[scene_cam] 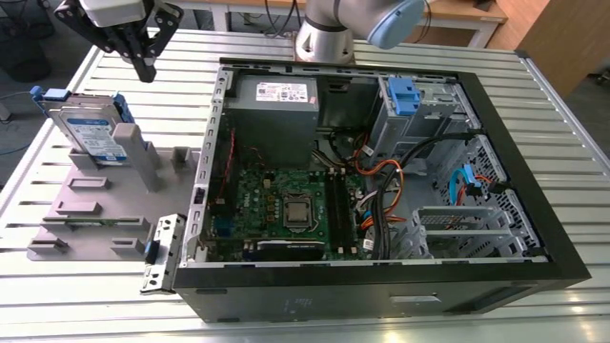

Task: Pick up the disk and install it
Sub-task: 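Reach for the disk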

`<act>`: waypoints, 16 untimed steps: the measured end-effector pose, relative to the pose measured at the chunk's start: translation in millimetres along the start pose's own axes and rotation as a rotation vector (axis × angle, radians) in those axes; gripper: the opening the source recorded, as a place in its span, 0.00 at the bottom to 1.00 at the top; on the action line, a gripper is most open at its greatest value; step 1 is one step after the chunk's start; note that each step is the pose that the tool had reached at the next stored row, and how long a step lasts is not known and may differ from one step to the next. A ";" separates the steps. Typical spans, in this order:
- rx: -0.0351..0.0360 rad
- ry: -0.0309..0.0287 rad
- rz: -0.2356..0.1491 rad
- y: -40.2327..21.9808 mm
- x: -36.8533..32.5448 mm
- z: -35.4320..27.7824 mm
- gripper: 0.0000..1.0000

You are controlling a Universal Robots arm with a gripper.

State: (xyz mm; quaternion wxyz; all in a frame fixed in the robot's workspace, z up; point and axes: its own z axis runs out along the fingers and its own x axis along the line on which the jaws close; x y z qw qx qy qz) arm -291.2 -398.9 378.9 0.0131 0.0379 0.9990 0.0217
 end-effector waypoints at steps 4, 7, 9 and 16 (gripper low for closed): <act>0.0000 0.0000 0.000 -0.4 5.6 0.2 0.11; -0.0001 -0.0001 0.000 -0.5 6.9 0.2 0.11; 0.0000 -0.0001 0.000 -0.5 7.1 0.2 0.11; -0.0001 -0.0001 0.000 -0.6 7.2 0.2 0.11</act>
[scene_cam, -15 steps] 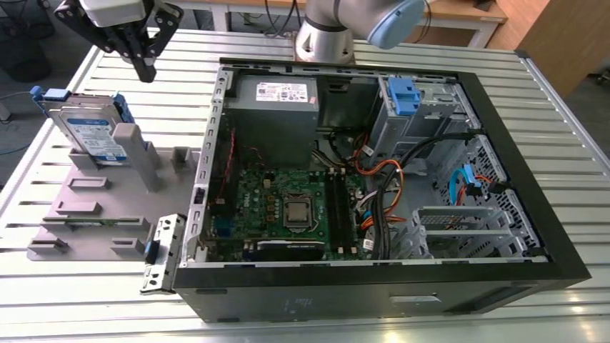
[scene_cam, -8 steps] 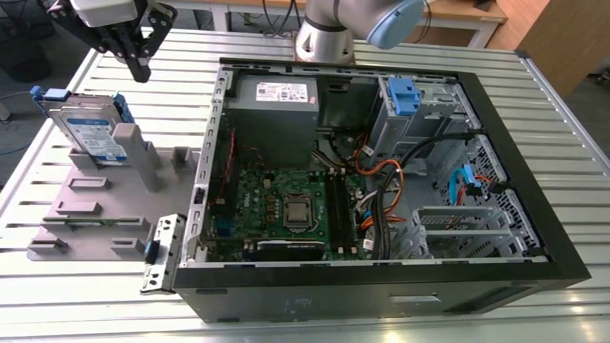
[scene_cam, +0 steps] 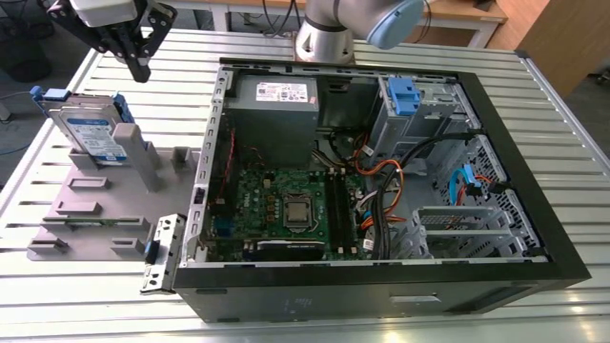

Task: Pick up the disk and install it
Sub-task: 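Reach for the disk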

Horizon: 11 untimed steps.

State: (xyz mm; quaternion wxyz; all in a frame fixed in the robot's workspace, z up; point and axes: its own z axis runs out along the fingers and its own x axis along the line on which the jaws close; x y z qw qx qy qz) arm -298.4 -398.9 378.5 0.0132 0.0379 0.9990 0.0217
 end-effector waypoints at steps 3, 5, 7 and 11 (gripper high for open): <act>0.0000 0.0000 0.000 -0.1 0.7 0.0 0.11; 0.0000 0.0001 0.000 -0.2 2.2 0.1 0.11; 0.0000 0.0000 0.000 -0.4 5.0 0.6 0.11; 0.0002 0.0001 0.000 -1.2 15.7 2.1 0.11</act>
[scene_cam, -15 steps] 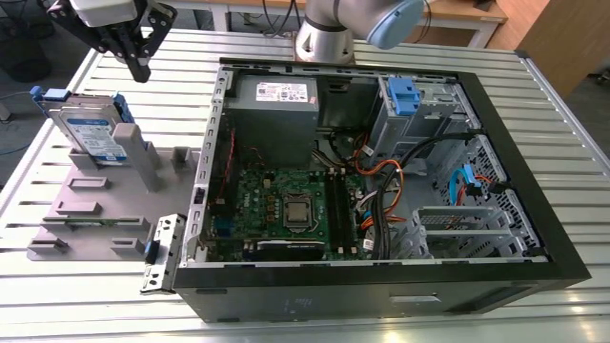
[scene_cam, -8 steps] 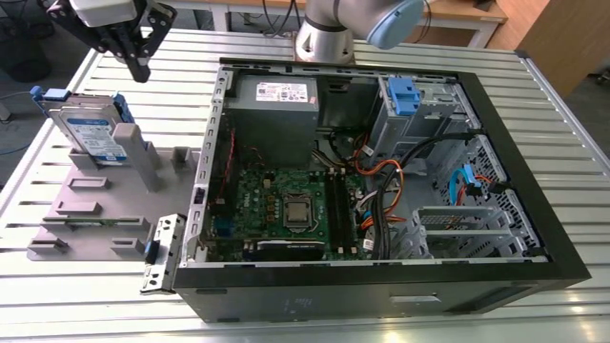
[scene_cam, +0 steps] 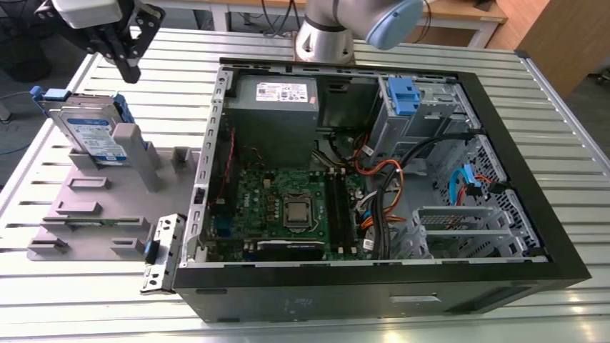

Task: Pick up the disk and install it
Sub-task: 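Reach for the disk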

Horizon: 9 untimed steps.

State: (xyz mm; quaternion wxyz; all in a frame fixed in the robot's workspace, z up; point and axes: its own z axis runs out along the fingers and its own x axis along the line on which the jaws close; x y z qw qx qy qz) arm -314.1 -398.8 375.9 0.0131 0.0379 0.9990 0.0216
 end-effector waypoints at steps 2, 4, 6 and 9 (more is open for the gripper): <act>0.0003 -0.0001 0.000 -0.1 5.7 1.2 0.11; 0.0006 -0.0002 0.000 -0.1 11.2 2.4 0.11; 0.0013 0.0000 0.000 0.1 16.5 3.5 0.11; 0.0015 -0.0001 0.000 0.5 24.7 5.0 0.11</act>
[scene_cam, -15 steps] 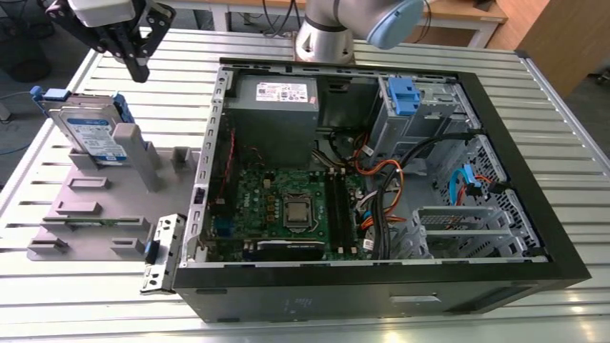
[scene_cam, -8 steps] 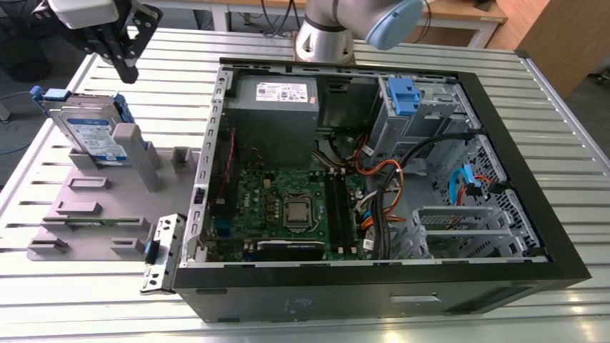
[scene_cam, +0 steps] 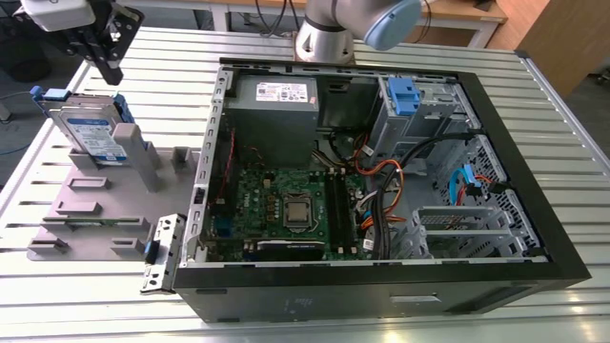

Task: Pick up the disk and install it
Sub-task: 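Reach for the disk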

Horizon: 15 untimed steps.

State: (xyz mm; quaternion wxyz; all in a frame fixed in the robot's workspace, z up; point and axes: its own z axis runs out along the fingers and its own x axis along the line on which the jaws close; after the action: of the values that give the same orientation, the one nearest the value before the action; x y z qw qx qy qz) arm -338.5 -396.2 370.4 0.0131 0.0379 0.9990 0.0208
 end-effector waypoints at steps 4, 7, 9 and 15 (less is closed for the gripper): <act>0.0003 -0.0004 0.000 1.2 8.5 3.1 0.11; 0.0014 0.0002 0.000 1.9 13.0 5.3 0.11; 0.0016 -0.0002 0.000 2.2 18.5 6.9 0.11; 0.0022 -0.0002 0.000 4.2 31.7 12.3 0.11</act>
State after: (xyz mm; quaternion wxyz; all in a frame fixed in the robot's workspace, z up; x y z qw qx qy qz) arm -369.5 -389.1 357.4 0.0132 0.0379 0.9990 0.0197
